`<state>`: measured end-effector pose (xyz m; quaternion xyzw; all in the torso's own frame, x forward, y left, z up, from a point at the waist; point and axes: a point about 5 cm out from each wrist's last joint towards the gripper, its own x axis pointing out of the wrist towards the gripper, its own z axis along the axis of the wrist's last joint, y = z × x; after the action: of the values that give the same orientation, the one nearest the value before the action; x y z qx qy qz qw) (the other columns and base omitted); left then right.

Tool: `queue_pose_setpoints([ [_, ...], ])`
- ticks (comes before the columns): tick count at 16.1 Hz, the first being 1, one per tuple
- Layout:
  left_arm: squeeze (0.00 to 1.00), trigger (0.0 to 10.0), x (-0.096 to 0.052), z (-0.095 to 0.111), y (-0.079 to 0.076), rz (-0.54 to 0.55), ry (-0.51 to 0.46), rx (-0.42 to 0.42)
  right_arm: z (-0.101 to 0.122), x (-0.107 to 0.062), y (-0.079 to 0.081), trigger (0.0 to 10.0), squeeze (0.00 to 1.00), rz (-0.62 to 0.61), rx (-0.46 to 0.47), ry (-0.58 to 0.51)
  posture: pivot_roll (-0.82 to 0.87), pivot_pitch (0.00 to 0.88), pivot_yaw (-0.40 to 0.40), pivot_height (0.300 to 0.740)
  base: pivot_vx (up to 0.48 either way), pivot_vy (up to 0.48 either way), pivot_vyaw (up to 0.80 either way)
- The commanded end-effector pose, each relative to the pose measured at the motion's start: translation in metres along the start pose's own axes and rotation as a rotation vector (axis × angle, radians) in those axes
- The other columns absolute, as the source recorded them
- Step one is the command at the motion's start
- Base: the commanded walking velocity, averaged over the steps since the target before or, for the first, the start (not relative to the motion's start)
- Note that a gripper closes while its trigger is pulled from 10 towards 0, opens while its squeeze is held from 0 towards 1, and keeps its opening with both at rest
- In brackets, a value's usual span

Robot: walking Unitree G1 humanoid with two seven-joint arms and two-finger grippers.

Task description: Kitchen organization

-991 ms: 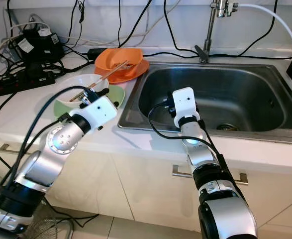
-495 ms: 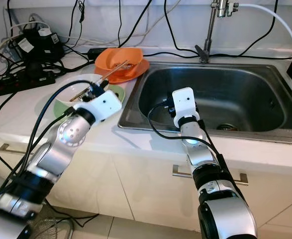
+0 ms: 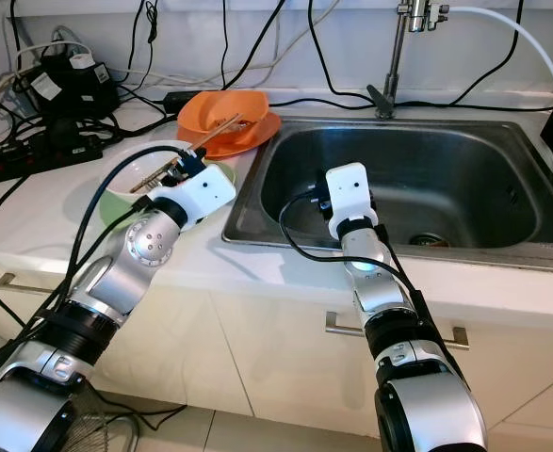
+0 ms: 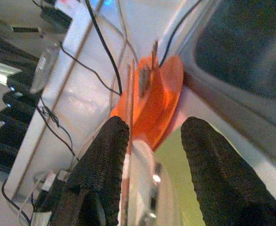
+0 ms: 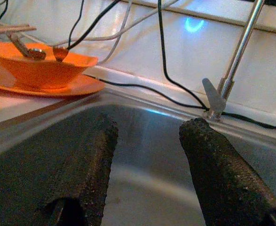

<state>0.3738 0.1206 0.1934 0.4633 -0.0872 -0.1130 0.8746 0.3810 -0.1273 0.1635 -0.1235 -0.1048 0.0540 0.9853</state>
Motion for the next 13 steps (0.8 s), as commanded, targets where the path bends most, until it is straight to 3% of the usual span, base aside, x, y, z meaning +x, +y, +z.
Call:
queue_pose_setpoints([
  [1, 0.0, 0.0, 0.0033, 0.0029, 0.0031, 0.007, -0.011, 0.012, -0.0027, -0.0028, 0.0009, 10.0, 0.0, -0.003, 0.005, 0.005, 0.05, 0.0, 0.095, 0.74, 0.0, 0.0, 0.0],
  [13, 0.0, 0.0, 0.0006, 0.0034, 0.0053, 0.021, -0.02, 0.015, -0.0016, -0.0016, 0.0014, 10.0, 0.0, -0.002, 0.007, 0.008, 0.07, 0.001, 0.082, 0.74, 0.0, 0.0, 0.0],
])
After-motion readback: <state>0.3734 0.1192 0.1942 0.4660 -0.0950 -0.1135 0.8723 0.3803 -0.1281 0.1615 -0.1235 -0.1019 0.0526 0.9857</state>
